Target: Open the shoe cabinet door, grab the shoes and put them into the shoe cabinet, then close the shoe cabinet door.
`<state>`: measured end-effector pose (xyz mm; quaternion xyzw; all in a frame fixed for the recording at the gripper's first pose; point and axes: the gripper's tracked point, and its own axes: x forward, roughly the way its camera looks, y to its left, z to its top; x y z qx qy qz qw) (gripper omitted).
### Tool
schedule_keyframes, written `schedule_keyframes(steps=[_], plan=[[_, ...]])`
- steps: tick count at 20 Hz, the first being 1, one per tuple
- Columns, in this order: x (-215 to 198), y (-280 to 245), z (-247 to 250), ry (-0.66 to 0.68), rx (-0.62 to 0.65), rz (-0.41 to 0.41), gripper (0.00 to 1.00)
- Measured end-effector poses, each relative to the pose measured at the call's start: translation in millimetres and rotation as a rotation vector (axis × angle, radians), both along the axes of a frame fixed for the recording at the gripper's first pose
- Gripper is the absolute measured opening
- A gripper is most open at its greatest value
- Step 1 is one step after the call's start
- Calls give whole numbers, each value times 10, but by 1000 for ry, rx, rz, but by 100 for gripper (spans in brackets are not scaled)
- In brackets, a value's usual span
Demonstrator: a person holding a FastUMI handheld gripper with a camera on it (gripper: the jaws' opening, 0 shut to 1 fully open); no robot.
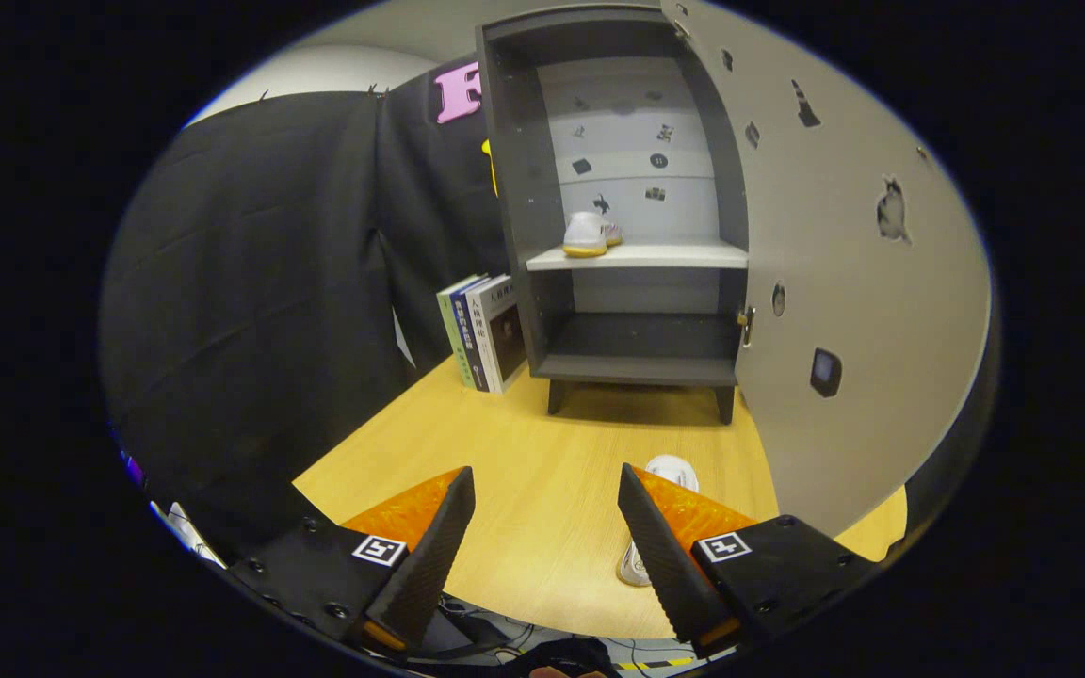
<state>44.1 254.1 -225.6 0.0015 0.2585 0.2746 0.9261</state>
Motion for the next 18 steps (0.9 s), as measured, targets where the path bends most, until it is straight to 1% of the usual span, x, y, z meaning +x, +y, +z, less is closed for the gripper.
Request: schedule_keyframes(steps=[4,9,12,15,18], plan=[[160,38,-727,145,-97,8,97],[421,-47,-1409,275,-184,-42,97],[572,-110,-1687,325,-225,-72,97],[726,-155,-1851,337,-258,-88,97],[875,-150,-1986,343,-281,-74,97]])
